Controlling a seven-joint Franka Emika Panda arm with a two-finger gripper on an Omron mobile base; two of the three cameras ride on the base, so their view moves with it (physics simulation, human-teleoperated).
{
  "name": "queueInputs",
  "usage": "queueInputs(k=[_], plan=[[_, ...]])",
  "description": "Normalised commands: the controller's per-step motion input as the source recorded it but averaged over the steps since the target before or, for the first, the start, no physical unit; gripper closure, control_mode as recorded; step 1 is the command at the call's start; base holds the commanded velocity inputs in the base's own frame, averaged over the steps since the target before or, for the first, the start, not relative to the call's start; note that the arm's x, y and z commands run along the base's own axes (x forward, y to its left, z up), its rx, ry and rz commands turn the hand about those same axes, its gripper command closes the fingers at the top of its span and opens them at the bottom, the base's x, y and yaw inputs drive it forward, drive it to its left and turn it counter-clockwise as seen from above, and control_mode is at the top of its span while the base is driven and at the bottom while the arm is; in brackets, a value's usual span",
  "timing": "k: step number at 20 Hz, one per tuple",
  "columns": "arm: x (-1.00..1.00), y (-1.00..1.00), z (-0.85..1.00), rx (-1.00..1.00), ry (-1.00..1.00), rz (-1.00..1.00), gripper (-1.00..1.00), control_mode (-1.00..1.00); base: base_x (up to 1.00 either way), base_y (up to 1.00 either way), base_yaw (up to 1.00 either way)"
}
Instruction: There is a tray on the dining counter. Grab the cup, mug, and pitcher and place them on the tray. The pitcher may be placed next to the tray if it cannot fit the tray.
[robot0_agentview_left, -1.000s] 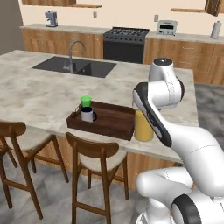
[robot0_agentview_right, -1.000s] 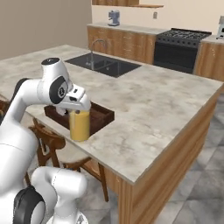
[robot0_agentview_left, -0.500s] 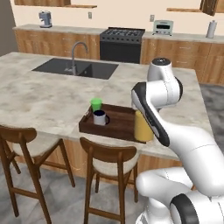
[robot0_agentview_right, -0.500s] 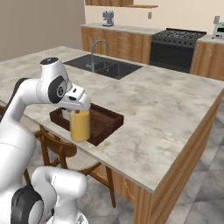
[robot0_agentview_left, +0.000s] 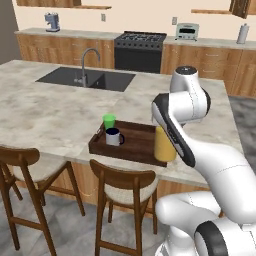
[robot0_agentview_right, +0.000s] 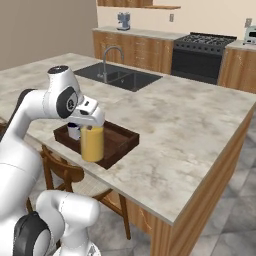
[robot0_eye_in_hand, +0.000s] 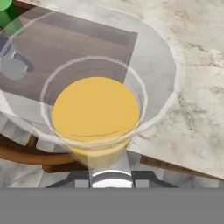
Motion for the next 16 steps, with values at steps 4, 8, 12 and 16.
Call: queueInputs(k=[4, 8, 12, 16], plan=[[0.0, 0.0, 0.0, 0.0, 0.0, 0.0, 1.0, 1.0, 0.65, -0.02, 0.0], [0.64, 0.0, -0.02, 0.0, 0.0, 0.0, 1.0, -1.0, 0.17, 0.0, 0.0], [0.79, 0.0, -0.01, 0.0, 0.0, 0.01, 1.0, -1.0, 0.0, 0.0, 0.0], [0.71, 0.0, 0.0, 0.0, -0.01, 0.03, 1.0, -1.0, 0.0, 0.0, 0.0]])
